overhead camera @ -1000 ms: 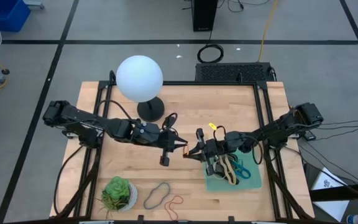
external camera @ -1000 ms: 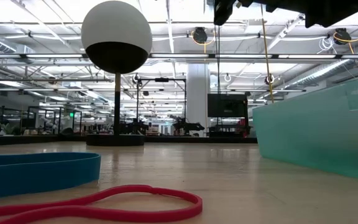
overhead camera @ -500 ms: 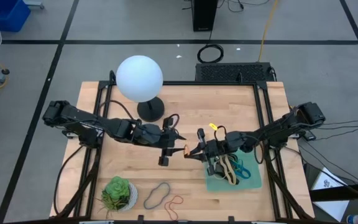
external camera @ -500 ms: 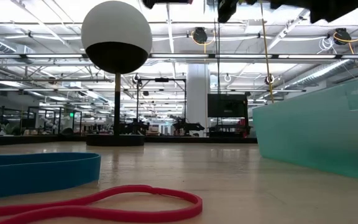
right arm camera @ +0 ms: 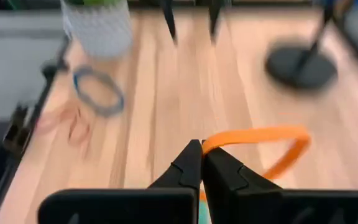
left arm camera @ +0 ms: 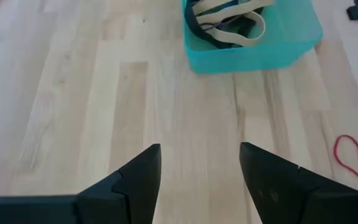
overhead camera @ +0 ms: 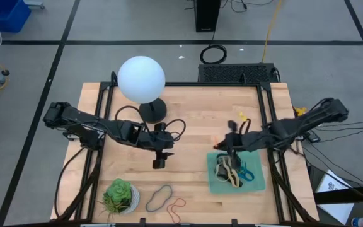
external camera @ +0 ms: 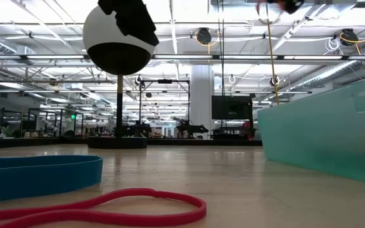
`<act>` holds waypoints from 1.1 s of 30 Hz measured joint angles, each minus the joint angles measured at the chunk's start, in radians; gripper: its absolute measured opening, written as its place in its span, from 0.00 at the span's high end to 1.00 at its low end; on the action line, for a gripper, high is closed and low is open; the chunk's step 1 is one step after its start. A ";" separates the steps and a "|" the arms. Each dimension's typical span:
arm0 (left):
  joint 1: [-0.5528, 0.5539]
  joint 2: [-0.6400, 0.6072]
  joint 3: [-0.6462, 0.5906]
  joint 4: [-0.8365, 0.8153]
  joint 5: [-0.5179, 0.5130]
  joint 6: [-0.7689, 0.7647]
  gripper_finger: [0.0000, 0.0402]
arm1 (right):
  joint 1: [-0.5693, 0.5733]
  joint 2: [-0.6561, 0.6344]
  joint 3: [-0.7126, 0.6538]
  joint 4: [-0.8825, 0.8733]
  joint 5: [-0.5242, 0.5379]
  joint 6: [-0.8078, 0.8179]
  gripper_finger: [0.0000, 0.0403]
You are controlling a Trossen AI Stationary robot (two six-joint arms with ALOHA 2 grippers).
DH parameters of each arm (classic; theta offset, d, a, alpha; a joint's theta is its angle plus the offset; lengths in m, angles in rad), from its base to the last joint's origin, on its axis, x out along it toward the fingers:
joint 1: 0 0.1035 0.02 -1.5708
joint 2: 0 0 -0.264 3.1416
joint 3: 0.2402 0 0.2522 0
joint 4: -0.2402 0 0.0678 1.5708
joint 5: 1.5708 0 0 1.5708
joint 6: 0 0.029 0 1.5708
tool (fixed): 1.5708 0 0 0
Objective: Pick and place rubber bands into bin
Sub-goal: Put the orange rubber band into the green bin
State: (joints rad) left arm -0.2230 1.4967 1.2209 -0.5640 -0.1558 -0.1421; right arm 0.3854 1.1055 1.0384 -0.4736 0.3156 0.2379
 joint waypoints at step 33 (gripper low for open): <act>0.000 0.000 -0.001 -0.004 -0.003 0.004 0.44 | 0.330 0.255 -0.180 -0.403 -0.190 0.959 1.00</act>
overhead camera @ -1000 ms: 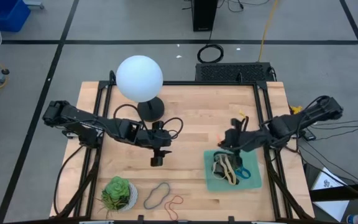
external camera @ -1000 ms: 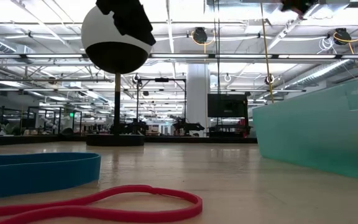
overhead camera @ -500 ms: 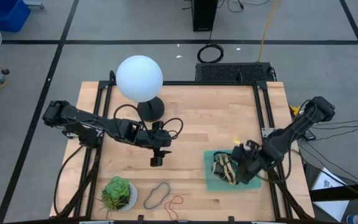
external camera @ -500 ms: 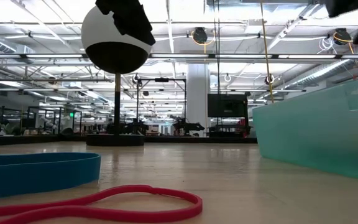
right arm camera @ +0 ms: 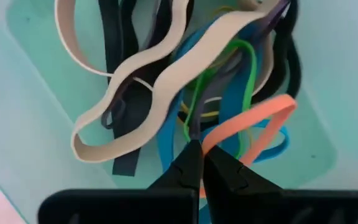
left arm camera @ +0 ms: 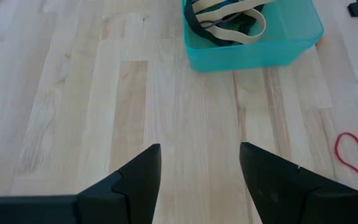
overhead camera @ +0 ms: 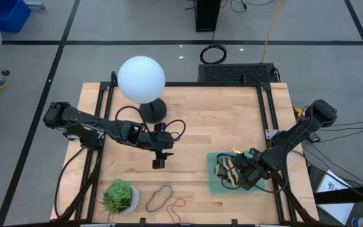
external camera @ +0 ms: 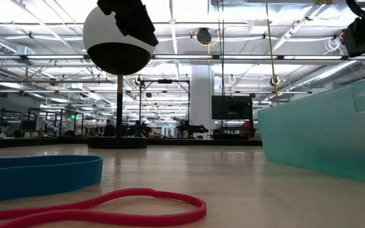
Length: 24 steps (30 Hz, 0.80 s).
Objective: Pick and place rubber bands into bin
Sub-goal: Put the orange rubber band into the green bin
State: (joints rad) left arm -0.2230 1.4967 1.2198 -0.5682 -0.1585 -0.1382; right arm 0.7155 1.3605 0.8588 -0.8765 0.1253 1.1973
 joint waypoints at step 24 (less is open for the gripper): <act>0.000 0.000 0.000 0.001 0.001 0.000 0.44 | 0.000 -0.010 -0.058 0.056 -0.050 -0.014 0.72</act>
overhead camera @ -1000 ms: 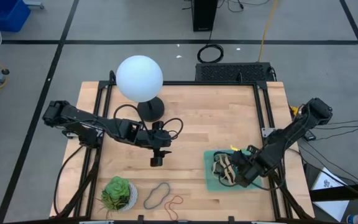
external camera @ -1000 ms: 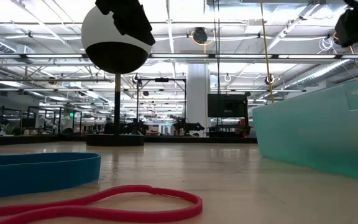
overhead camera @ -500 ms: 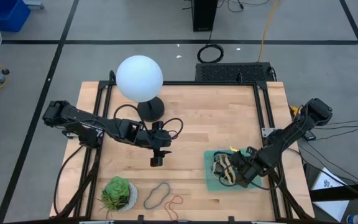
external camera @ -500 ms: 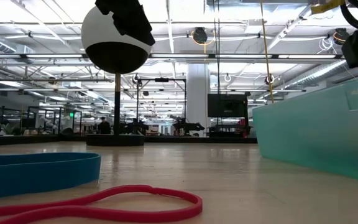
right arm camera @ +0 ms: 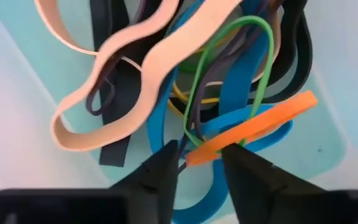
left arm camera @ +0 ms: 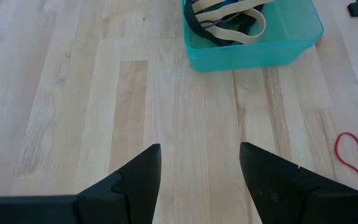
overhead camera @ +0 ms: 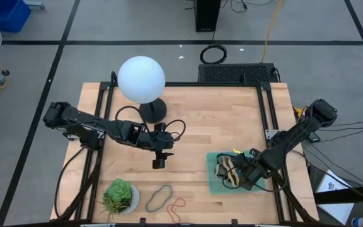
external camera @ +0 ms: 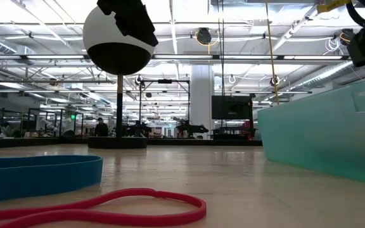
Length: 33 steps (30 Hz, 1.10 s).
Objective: Pick and place rubber bands into bin
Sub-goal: Put the orange rubber band into the green bin, then put the blue rubber band into the green bin
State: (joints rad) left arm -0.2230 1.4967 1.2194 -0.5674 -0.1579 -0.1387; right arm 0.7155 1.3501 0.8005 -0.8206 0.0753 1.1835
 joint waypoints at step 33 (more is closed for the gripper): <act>-0.148 -0.001 0.030 0.090 0.058 0.114 0.44 | -0.037 -0.422 0.042 0.277 0.398 -0.497 0.58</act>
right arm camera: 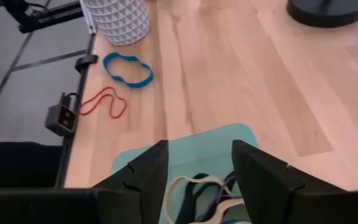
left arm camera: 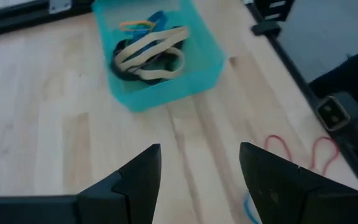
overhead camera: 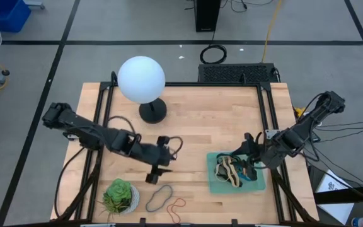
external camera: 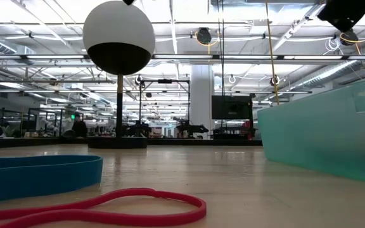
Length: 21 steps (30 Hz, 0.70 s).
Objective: Pick and place rubber bands into bin
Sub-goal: Put the blue rubber band into the green bin
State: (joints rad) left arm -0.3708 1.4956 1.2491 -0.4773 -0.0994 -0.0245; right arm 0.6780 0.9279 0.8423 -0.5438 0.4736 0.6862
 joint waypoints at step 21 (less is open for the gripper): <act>-0.154 0.263 0.000 -0.040 -0.033 -0.100 0.44 | -0.071 0.000 -0.005 -0.006 -0.001 0.012 0.58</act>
State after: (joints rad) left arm -0.5247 1.7582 1.2491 -0.5178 -0.1321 -0.1249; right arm 0.6071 0.9282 0.8371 -0.5493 0.4731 0.6984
